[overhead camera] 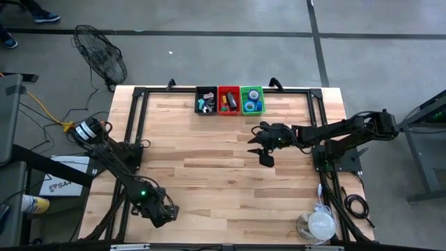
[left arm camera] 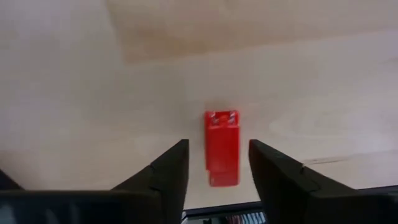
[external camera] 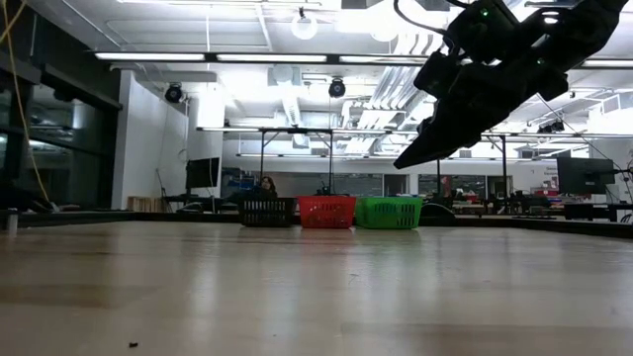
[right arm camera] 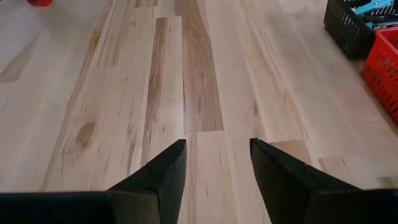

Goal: Pick and place Stapler, Stapler remover, tape
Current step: Put the small red stapler into the red bin

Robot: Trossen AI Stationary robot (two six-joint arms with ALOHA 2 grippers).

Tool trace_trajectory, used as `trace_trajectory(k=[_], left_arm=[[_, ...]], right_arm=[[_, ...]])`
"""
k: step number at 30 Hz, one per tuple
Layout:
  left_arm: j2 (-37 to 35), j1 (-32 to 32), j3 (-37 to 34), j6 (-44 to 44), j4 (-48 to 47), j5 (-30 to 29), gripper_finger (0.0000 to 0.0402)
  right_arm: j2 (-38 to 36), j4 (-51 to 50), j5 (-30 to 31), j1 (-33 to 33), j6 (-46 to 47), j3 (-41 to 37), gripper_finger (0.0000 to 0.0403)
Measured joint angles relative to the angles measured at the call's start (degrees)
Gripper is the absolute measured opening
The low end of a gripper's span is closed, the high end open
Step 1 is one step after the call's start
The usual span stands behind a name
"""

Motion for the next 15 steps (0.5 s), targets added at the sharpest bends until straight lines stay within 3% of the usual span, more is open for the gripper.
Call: trace_trajectory(k=[8,15], left_arm=[[0.0,-2.2,0.0,-2.8,1.1,-0.5,0.0092],[0.3,-2.2,0.0,-0.5,1.5,-2.4,0.0074]], right_arm=[[0.0,-0.2,0.0,0.0,1.3,0.0,0.0172],[0.0,-0.2,-0.2,0.0,1.7,0.0,0.0172]])
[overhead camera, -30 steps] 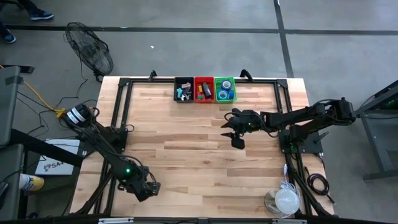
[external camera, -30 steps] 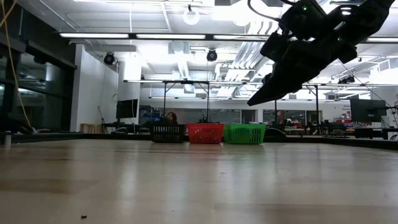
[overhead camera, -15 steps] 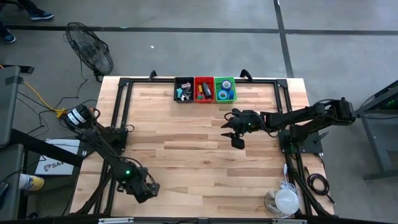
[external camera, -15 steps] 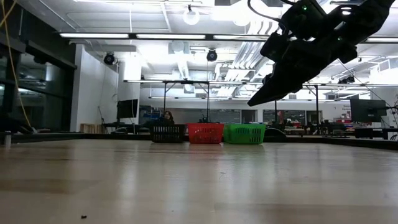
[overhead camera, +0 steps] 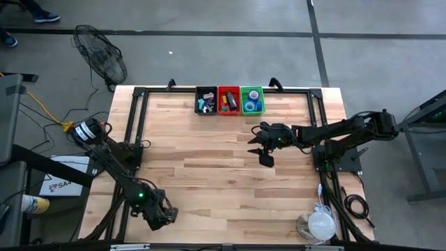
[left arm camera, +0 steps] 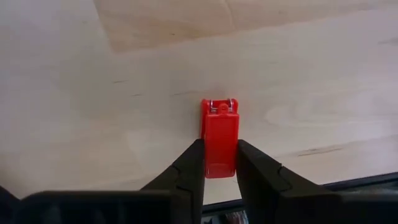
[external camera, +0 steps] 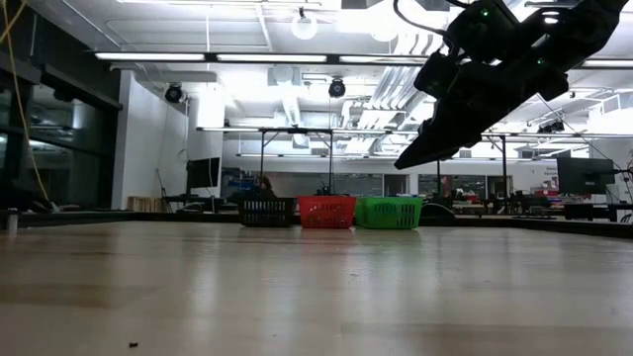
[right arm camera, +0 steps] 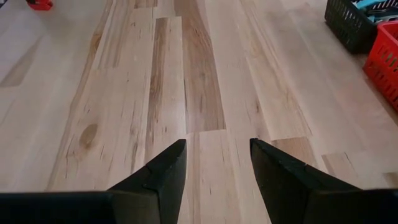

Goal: Pick and place Stapler, Stapler remover, tape
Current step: Put the small red stapler into the red bin

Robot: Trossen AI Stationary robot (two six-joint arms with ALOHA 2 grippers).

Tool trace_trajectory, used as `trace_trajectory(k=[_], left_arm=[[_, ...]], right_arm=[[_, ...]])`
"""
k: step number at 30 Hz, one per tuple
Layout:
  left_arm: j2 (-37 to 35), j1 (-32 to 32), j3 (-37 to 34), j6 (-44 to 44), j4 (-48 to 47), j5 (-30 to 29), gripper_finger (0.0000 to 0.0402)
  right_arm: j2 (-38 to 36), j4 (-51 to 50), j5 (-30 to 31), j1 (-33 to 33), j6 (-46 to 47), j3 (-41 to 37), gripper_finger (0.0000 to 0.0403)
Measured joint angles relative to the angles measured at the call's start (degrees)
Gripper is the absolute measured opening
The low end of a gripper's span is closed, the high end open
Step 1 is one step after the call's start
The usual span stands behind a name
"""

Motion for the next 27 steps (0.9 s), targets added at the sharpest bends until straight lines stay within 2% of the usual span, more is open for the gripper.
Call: trace_trajectory(k=[6,10,15,21,27], left_arm=[[0.5,0.1,0.1,3.0,0.2,-0.3,0.0073],[0.6,0.1,0.5,5.5,-0.3,-4.2,0.0073],[0.8,1.9,2.7,11.6,-6.2,-11.2,0.0072],[0.9,9.6,5.5,29.7,-10.7,-20.9,0.0072],[0.9,23.8,6.9,55.7,-11.7,-25.0,0.0072]], right_arm=[[0.0,0.0,-0.8,0.0,0.6,0.0,0.0172],[0.0,-0.1,-1.3,0.0,1.3,0.0,0.0172],[0.0,-0.5,-1.3,0.0,1.3,0.0,0.0172],[0.0,-0.5,-1.3,0.0,1.3,0.0,0.0172],[0.0,-0.4,-1.2,0.0,1.0,0.0,0.0172]])
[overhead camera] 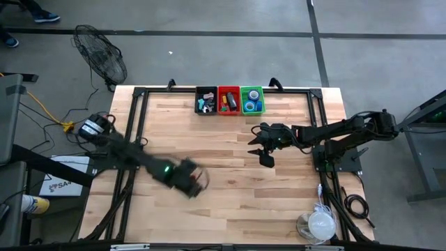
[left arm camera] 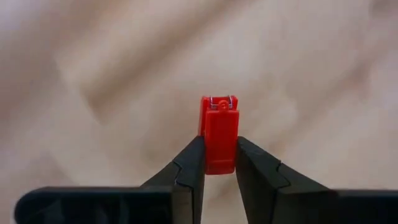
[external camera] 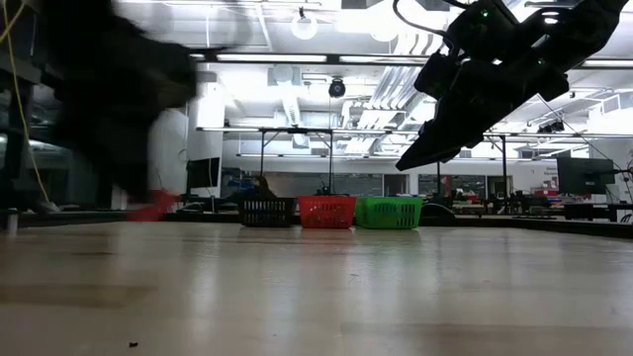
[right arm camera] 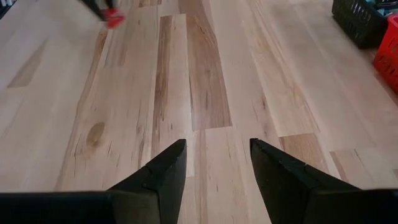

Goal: Pick and place Stapler, Stapler remover, tape
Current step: Put the small red stapler into the red bin

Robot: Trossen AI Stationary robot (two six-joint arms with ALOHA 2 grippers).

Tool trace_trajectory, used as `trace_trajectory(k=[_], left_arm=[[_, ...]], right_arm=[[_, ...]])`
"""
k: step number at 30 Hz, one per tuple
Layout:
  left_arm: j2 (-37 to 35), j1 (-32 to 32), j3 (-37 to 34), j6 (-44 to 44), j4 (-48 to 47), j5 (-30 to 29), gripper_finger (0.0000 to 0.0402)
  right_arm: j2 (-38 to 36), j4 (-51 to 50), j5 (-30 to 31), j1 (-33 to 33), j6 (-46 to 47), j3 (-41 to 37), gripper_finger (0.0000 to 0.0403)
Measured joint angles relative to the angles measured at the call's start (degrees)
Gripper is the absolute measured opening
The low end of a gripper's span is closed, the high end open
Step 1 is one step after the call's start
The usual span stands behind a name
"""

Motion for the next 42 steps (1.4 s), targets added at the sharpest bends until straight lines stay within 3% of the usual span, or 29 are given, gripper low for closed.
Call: trace_trajectory(k=[9,14,18,27,34,42], left_arm=[[-0.1,23.1,7.6,34.8,2.6,-5.8,0.0071],[-0.1,32.3,9.9,48.6,10.4,-4.9,0.0071],[-0.1,38.9,9.9,55.8,18.3,-0.4,0.0071],[1.1,48.2,9.9,62.6,33.3,7.4,0.0071],[7.8,52.7,9.8,62.1,36.3,11.3,0.0071],[11.6,54.5,9.8,60.5,39.6,11.8,0.0072]], right_arm=[[0.0,0.0,0.2,0.0,-0.7,0.0,0.0172],[0.0,0.0,0.8,0.0,-1.7,0.0,0.0172],[0.0,0.0,4.1,0.0,-1.7,0.0,0.0172],[0.0,0.1,4.9,0.0,3.3,0.0,0.0172],[0.0,0.6,5.9,0.1,6.4,0.0,0.0172],[0.0,0.6,8.9,1.0,6.4,0.0,0.0172]])
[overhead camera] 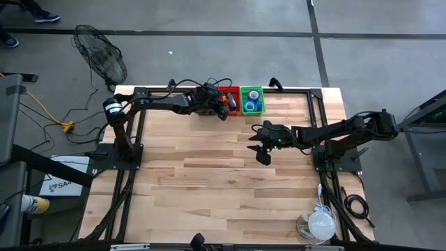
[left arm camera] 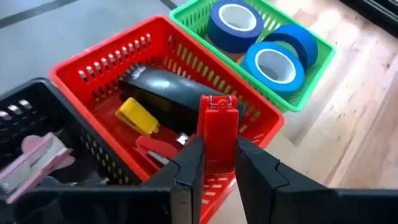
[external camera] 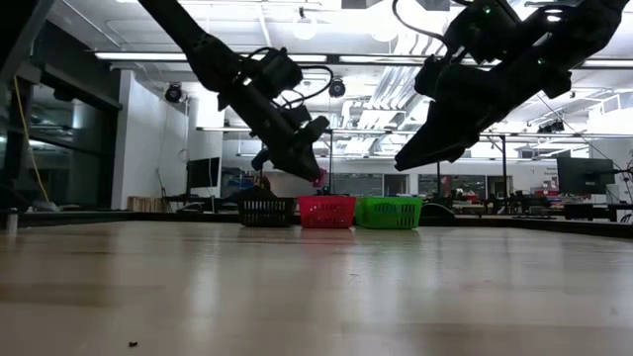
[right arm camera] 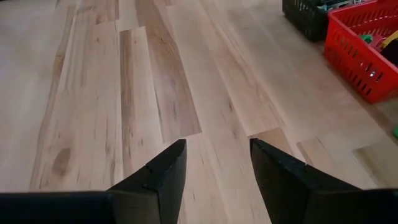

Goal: Pick and place Stapler, Stapler remover, tape
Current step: Put the small red stapler into the red bin, then return to Home Position

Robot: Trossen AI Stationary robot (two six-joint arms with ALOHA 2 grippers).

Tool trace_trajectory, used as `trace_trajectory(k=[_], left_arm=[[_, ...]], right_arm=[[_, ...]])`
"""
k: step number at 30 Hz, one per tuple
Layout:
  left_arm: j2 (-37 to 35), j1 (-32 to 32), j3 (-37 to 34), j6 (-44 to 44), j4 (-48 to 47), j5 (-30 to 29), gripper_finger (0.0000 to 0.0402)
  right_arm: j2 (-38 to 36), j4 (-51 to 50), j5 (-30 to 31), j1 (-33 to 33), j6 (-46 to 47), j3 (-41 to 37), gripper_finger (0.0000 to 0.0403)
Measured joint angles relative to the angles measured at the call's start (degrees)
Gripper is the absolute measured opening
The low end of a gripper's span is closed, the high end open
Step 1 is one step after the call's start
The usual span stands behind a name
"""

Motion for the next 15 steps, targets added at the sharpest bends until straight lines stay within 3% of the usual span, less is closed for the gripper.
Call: trace_trajectory(k=[8,15], left_arm=[[0.3,-0.2,0.0,0.6,0.9,0.2,0.0075],[0.3,-0.2,0.0,1.4,1.2,0.2,0.0108]], right_arm=[[0.0,0.6,-0.1,0.0,0.1,0.0,0.0172],[0.0,0.6,-0.2,0.0,6.9,0.0,0.0172]])
